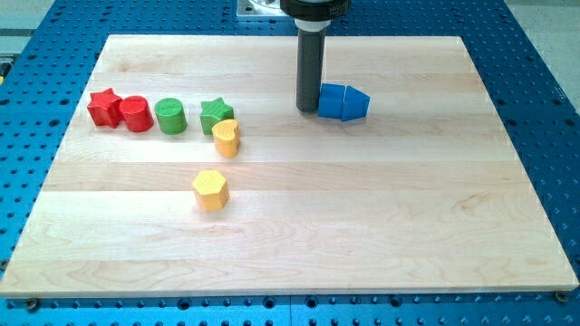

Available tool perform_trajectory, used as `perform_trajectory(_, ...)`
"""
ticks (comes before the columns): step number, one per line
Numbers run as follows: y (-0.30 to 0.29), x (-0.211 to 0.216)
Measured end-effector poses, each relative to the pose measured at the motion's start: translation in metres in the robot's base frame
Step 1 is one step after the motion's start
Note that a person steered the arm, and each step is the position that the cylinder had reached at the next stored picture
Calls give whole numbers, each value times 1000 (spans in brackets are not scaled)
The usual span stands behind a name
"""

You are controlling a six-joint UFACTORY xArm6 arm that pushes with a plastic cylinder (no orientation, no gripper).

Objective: Push the blue cube to the top right side of the board

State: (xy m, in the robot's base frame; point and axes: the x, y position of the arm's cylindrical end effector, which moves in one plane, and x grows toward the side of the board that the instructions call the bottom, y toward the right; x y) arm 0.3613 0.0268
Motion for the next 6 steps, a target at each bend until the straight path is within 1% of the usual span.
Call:
perform_trajectory(1, -6, 32)
perform_trajectory(2, 31, -1)
perform_trajectory(4, 103, -110)
perform_trajectory(5, 44, -118)
perform_trajectory(6, 95, -124)
